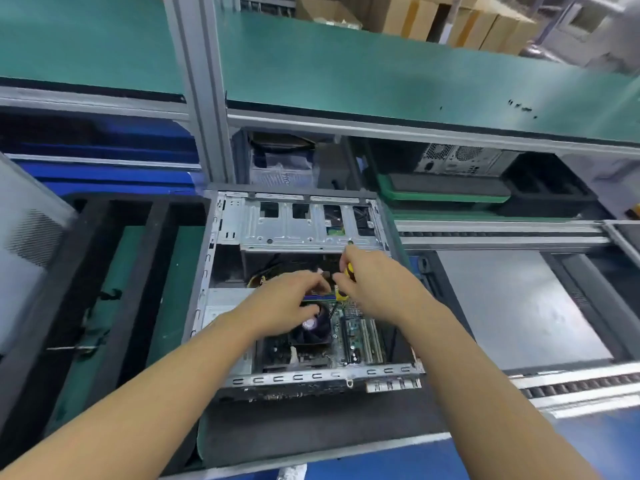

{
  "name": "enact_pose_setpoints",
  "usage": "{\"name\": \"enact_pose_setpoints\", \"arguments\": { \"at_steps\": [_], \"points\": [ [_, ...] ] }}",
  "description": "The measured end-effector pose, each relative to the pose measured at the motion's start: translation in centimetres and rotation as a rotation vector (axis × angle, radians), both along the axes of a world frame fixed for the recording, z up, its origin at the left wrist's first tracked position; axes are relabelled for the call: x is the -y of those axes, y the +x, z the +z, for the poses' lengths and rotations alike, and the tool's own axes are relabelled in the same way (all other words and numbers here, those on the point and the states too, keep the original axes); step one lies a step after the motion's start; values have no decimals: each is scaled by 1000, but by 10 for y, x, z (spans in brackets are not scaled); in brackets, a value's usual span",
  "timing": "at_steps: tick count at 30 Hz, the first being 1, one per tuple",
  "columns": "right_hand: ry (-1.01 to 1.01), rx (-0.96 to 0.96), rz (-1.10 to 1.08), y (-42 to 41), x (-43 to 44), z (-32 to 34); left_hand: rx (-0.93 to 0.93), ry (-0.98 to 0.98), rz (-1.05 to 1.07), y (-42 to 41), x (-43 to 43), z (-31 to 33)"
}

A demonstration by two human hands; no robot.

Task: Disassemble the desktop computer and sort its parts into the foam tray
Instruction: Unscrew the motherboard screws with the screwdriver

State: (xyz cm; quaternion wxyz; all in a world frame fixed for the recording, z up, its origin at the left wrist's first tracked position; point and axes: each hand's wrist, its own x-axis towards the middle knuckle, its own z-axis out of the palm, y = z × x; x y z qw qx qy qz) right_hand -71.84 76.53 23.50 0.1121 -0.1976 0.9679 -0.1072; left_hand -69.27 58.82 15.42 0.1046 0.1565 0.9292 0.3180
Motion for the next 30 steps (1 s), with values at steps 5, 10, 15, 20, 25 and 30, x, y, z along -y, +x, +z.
{"name": "enact_pose_setpoints", "arguments": {
  "at_steps": [5, 10, 15, 20, 25, 30],
  "points": [
    [-22, 30, -76, -19, -24, -21, -83, -298, 44, -24, -17, -33],
    [-6, 11, -64, -26, -32, -34, 99, -339, 71, -24, -22, -66],
    [50, 6, -84, -29, -29, -51, 174, -424, 36, -21, -24, -74],
    [8, 53, -102, -31, -26, -64, 175, -431, 48, -19, -28, -74],
    [-70, -26, -112, -36, -33, -63, 231, -341, 187, -41, -30, -72],
    [-58, 43, -97, -39, -33, -71, 195, -328, 98, -51, -39, -73]
  ]
}}
